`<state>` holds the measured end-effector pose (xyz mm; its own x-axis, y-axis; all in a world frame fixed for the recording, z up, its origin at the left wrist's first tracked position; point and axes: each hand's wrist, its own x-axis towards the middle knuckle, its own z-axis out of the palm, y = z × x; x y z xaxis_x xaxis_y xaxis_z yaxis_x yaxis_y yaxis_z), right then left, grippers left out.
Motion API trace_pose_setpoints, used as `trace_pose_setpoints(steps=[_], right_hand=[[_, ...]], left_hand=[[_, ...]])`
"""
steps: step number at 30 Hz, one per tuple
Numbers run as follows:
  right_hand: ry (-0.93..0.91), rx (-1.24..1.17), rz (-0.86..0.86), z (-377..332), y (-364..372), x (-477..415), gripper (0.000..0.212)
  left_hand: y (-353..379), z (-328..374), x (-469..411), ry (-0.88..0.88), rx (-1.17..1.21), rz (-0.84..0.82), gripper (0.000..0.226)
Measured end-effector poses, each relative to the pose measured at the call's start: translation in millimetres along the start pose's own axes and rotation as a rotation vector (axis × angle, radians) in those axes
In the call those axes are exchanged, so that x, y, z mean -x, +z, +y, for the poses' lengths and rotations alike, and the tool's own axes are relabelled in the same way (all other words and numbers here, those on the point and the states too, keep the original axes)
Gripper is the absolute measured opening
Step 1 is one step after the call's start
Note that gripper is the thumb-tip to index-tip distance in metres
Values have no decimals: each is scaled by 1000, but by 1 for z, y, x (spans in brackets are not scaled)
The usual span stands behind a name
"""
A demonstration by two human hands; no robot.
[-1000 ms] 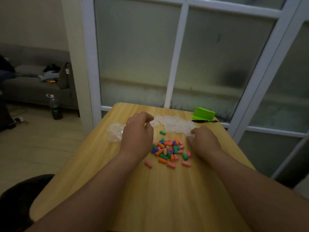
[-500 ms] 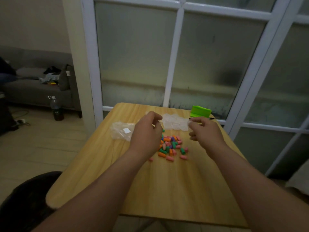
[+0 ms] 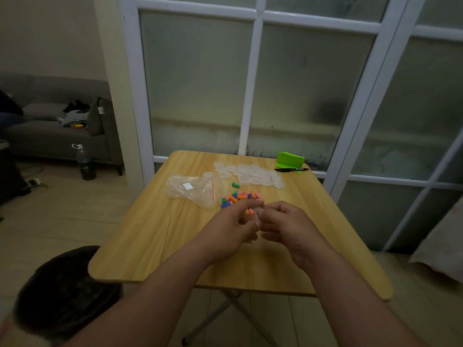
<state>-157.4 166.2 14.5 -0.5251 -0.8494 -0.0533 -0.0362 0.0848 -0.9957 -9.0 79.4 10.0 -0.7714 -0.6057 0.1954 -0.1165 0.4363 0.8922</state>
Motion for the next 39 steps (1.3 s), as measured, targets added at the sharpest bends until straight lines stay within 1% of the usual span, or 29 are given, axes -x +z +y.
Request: trace_pose_setpoints(steps=[7, 13, 17, 24, 29, 35, 39], right_hand=[[58, -26, -41, 4, -2, -9, 19], [51, -89, -89, 8, -11, -20, 17], [55, -79, -96, 9, -15, -26, 21], [46, -86, -86, 10, -17, -34, 12], [40, -72, -94, 10, -16, -35, 12], [-52, 60, -12, 6, -14, -32, 15], [-94, 87, 41, 8, -12, -34, 13]], left_hand=[[-7, -9, -7, -16, 31, -50, 41], [-6, -11, -21, -71, 241, -68, 39], [-5, -15, -29, -87, 236, -82, 38], [-3, -20, -39, -104, 224, -30, 34], [-2, -17, -40, -126, 238, -26, 32], [-2, -14, -40, -136, 316, -14, 31], [-2, -12, -39, -145, 372, 13, 31]])
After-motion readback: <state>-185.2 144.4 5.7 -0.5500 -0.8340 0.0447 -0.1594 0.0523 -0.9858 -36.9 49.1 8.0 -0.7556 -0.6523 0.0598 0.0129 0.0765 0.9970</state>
